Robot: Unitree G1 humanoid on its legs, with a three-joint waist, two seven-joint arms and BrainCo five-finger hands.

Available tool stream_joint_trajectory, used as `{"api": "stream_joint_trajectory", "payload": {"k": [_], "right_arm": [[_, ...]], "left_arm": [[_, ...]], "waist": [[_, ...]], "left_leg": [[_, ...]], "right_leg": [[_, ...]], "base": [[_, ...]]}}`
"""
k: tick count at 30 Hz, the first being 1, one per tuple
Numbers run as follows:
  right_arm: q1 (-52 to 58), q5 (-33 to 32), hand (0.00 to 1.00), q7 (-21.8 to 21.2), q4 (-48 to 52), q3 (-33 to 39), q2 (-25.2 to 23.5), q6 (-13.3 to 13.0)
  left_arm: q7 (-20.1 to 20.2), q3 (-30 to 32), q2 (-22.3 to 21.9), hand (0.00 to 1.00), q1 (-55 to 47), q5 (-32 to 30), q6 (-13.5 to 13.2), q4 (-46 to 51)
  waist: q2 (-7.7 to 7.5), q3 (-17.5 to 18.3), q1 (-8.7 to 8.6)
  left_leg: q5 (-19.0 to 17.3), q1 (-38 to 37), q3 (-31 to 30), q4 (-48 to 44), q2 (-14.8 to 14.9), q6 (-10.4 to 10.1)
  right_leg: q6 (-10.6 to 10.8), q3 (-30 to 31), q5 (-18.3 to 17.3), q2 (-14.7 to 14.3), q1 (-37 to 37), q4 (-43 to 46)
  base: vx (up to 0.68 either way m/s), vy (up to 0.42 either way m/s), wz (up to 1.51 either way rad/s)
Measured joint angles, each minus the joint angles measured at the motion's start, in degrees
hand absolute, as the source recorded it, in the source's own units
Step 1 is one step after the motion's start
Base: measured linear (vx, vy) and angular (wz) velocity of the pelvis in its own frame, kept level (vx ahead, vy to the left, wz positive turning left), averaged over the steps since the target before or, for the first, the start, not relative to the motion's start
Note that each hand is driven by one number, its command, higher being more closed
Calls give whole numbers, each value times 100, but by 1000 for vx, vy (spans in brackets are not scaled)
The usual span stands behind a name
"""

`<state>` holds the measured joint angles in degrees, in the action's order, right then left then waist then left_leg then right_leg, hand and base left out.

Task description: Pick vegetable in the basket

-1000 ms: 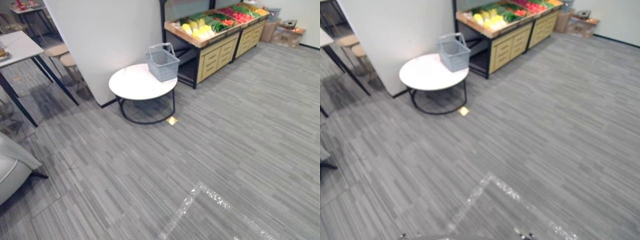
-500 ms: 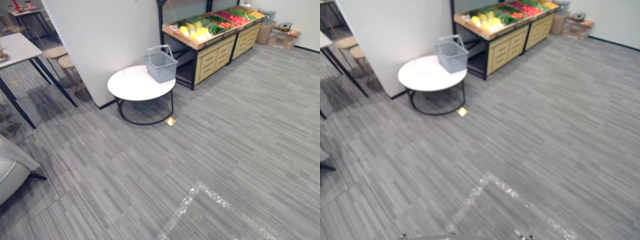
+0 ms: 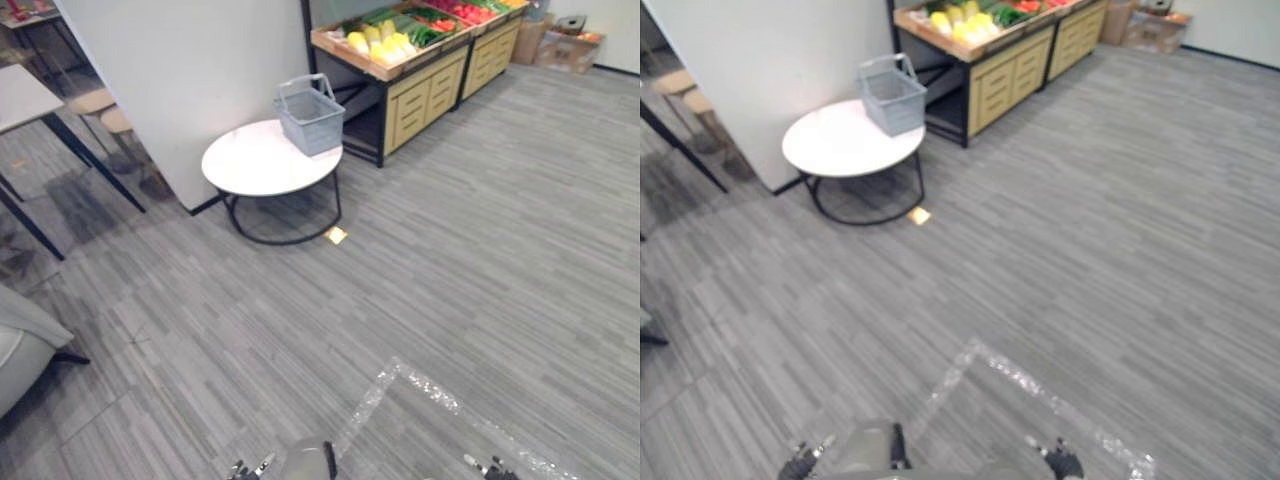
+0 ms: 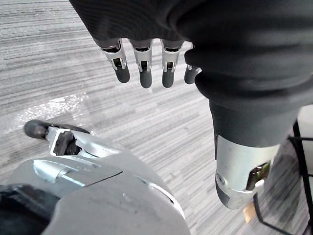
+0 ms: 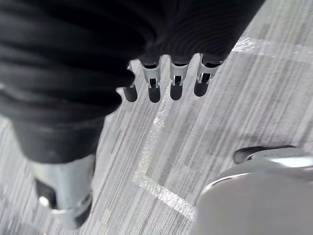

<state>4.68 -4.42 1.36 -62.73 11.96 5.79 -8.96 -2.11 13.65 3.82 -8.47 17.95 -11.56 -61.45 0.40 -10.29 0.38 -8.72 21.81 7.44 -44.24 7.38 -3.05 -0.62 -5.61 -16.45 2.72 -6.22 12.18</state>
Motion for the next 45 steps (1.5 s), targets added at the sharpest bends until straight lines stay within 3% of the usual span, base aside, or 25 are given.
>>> {"api": "stream_joint_trajectory", "payload": {"k": [2,5,6,8,9,10,11,13,14,17,18,19,21,23,25,28,31,32,33,36,38,40,41,42,45], "right_arm": [[-135,0,0,38,50,-150,-14,-2],[-183,-1,0,82,306,-468,-54,-63],[-188,-1,0,83,323,-519,-52,-75],[-196,0,0,79,262,-499,-123,-104],[-229,1,0,62,26,-458,-214,-112],[-216,3,0,55,-51,-440,-279,-118],[-233,4,0,49,-147,-362,-297,-119],[-231,9,0,31,-180,-239,-254,-121],[-219,11,0,-28,-213,-34,-227,-126],[-132,190,0,-68,-340,336,-181,-121],[-68,211,0,-81,-348,364,-173,-111],[-34,221,0,-86,-347,377,-170,-105],[95,224,0,-112,-339,587,-167,-96],[265,222,0,-109,-329,701,-181,-90],[439,220,0,-106,-315,774,-261,-84],[457,221,0,-97,-209,793,-293,-44],[457,228,0,-59,-87,777,-302,-16],[450,230,0,-58,-66,765,-283,5],[429,231,0,-51,-38,741,-261,8],[374,330,0,-65,100,709,-168,9],[349,439,0,-63,152,650,-127,9],[351,437,0,-53,172,541,-90,13],[353,438,0,-40,171,505,-44,29],[362,437,0,-35,171,419,-12,31],[408,439,0,19,161,94,83,69]], "left_arm": [[-1,-2,-15,0,-5,13,-48,1],[-26,-23,-114,0,-43,13,-91,23],[-43,-22,-124,0,-52,14,-105,22],[-43,-36,-95,0,-118,53,-124,2],[-49,-32,-15,0,-202,109,-165,-20],[-47,-59,96,0,-212,94,-174,-90],[-55,-151,180,0,-128,91,-167,-201],[-73,-269,228,0,-34,12,-164,-244],[-95,-339,279,0,11,-91,-164,-242],[-154,-487,328,0,18,-300,-87,-249],[-151,-550,356,0,44,-349,-33,-244],[-150,-569,355,0,54,-349,-9,-243],[-151,-655,317,0,85,-354,59,-245],[-160,-644,265,0,201,-361,90,-246],[-189,-458,112,0,346,-419,91,-233],[-225,-256,-169,0,532,-479,87,-165],[-254,-141,-368,0,703,-516,78,-104],[-256,-15,-413,0,722,-523,74,-103],[-253,24,-510,0,740,-524,70,-180],[-237,45,-737,0,757,-524,42,-178],[-228,180,-790,0,726,-524,41,-139],[-224,272,-800,0,749,-524,44,-70],[-208,293,-797,0,739,-506,42,31],[-207,325,-784,0,721,-485,39,91],[-203,347,-734,0,613,-452,3,278]], "waist": [[-11,-3,86],[50,8,150],[84,26,166],[52,118,224],[-190,307,246],[-311,541,208],[-360,643,195],[-344,672,198],[-348,692,190],[-380,705,117],[-368,693,89],[-365,690,54],[-247,610,-48],[-231,555,-43],[-231,547,-113],[-141,540,-189],[-134,527,-182],[-94,509,-182],[-1,459,-185],[96,425,-166],[164,436,-189],[188,379,-190],[182,312,-154],[200,291,-133],[179,258,-88]], "left_leg": [[43,120,75,863,-31,38],[715,88,115,3203,9,-122],[751,99,96,3482,47,-119],[1314,108,163,3230,46,-117],[1346,193,288,2945,-178,-29],[1169,324,366,2839,-333,162],[1097,360,460,2724,-429,351],[976,292,482,2695,-517,531],[898,103,482,2822,-619,636],[573,-855,489,3432,-897,706],[422,-1157,478,3451,-981,755],[345,-1322,444,3467,-1012,774],[51,-1958,309,3653,-1054,853],[-157,-2549,240,3820,-1052,841],[-386,-2861,42,3812,-995,779],[-672,-3079,-197,3817,-736,573],[-1027,-3287,-387,3819,-437,266],[-1201,-3477,-461,3832,-280,147],[-1117,-3676,-497,3780,-114,63],[-467,-3671,-538,3169,77,-23],[32,-3192,-706,1957,230,-148],[1134,-2341,-975,109,339,-703],[1219,-1852,-933,-1086,434,-851],[1189,-1590,-800,-1611,467,-813],[619,-821,-75,-2077,614,-396]], "right_leg": [[50,64,-78,124,-8,-4],[327,188,-421,309,-234,-19],[408,257,-550,335,-339,-29],[419,410,-747,547,-661,-211],[308,668,-670,807,-665,-225],[276,846,-423,956,-492,-143],[465,1056,-19,1058,-289,97],[480,1232,536,1070,-142,366],[498,1318,1037,1077,-27,697],[983,1506,2392,1094,642,2708],[1029,1436,2409,1082,1098,3827],[977,1304,2358,1073,1291,4278],[698,771,1750,1008,1863,5309],[447,306,1015,941,2309,5315],[290,-200,746,941,2706,4612],[360,-745,808,852,2872,2566],[484,-608,1176,646,2875,396],[536,-494,1840,529,2773,55],[309,-557,1976,408,2734,473],[-11,-732,1109,389,2671,1371],[-77,-874,884,260,2262,1176],[-108,-981,720,182,1724,831],[-141,-1000,644,98,1327,656],[-139,-980,575,81,1061,560],[-87,-815,336,107,207,115]], "base": [[238,118,-19],[349,214,-19],[530,405,-37],[463,334,-53],[464,260,-39],[705,387,-27],[601,314,2],[570,301,3],[517,284,0],[466,269,3],[430,226,10],[329,148,10],[280,75,8],[351,5,11],[315,-100,42],[356,-162,51],[558,-289,37],[667,-299,32],[678,-292,29],[622,-316,21],[577,-280,16],[540,-223,22],[495,-136,6],[474,-115,-10],[289,-28,-22]]}}
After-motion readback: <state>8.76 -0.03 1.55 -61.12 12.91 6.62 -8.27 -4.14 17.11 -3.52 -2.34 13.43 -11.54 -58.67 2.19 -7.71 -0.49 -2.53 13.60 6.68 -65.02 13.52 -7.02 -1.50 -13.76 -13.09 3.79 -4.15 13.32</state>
